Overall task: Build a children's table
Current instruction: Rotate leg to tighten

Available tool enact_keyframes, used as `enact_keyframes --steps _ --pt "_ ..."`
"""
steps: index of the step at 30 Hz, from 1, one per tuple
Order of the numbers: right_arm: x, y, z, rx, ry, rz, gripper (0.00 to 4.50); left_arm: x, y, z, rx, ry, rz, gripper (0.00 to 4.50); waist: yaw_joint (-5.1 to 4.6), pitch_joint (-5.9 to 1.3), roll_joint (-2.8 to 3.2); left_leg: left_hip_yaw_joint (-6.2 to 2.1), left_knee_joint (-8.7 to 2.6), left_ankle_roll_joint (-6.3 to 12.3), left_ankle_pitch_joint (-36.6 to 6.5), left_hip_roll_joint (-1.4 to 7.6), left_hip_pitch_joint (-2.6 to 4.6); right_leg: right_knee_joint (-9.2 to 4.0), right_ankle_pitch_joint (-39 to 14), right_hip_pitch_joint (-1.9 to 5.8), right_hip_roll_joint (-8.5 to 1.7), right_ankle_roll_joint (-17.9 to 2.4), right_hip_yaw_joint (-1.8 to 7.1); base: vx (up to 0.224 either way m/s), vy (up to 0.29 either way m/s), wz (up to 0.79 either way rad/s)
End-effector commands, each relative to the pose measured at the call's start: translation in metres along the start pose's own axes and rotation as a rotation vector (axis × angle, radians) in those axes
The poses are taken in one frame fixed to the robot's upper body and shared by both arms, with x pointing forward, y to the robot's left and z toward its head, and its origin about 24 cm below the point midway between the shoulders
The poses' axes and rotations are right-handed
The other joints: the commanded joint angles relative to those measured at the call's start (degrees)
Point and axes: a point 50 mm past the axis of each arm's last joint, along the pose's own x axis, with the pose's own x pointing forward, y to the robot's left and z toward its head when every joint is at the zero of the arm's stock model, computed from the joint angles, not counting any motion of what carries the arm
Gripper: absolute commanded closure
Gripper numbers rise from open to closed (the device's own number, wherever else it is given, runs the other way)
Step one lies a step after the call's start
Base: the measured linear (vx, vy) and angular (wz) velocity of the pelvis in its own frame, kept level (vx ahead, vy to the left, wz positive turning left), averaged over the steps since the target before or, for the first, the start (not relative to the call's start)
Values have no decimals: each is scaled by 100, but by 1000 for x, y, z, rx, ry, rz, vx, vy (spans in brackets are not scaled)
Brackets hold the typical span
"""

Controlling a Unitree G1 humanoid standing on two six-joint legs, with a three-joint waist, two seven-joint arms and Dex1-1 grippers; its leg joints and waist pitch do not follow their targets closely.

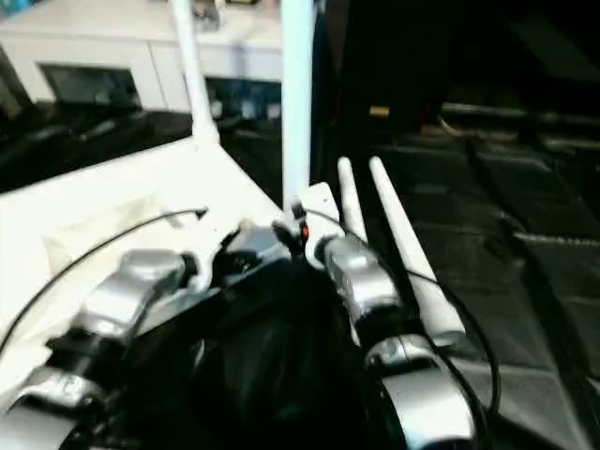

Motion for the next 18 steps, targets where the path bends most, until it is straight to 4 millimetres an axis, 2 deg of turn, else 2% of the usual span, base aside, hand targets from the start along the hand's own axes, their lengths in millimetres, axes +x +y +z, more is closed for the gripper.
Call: enact_keyframes --steps 1,2,4,5,6,8,10,12,14,16,18 --pt "7 32 -20 50 83 150 99 10 -13 29 69 -111 -55 450 -6 -344 1 -189 -440 -23 -1616 324 131 -496 -1658 176 -483 -1090 262 0 0 0" --pt "7 32 -19 50 82 154 70 9 -14 29 71 -111 -60 450 -3 -345 0 -185 -440 -11 -1612 325 135 -496 -1622 176 -483 -1106 260 0 0 0" --pt "6 26 -16 18 66 167 61 4 -15 26 87 -115 -108 450 3 -348 5 -181 -432 24 -1573 323 135 -488 -1587 182 -491 -1136 261 0 0 0" --pt "5 24 -14 -2 56 175 50 1 -16 24 95 -118 -130 450 -5 -358 4 -186 -431 41 -1507 328 110 -473 -1481 205 -498 -1159 258 0 0 0" --pt "5 21 -13 -13 52 176 50 -1 -16 23 100 -119 -145 450 -5 -359 11 -183 -424 63 -1500 330 121 -472 -1432 191 -496 -1193 257 0 0 0" --pt "1 14 -9 -71 48 205 26 -8 -15 18 119 -114 -185 450 -12 -371 10 -184 -419 100 -1349 333 91 -434 -1209 231 -498 -1264 250 0 0 0" --pt "-5 5 -6 -154 58 264 16 -17 -13 12 124 -104 -227 450 -6 -389 28 -169 -395 183 -1160 336 95 -382 -779 238 -475 -1387 241 0 0 0" --pt "-9 1 -5 -187 67 300 8 -21 -13 10 130 -99 -253 450 0 -399 20 -158 -375 289 -992 332 83 -349 -445 258 -467 -1473 235 0 0 0" --pt "-19 -3 -1 -230 69 408 8 -30 -13 6 149 -94 -311 450 19 -404 24 -145 -359 401 -872 341 86 -321 -199 269 -455 -1527 229 0 0 0" --pt "-25 -5 1 -213 56 486 8 -35 -14 4 147 -94 -354 450 55 -389 37 -129 -357 452 -933 356 108 -333 -283 262 -446 -1572 221 0 0 0" --pt "-35 -7 3 -202 54 590 8 -40 -13 1 146 -79 -380 450 94 -375 47 -125 -367 427 -1048 368 116 -351 -485 250 -438 -1553 220 0 0 0"
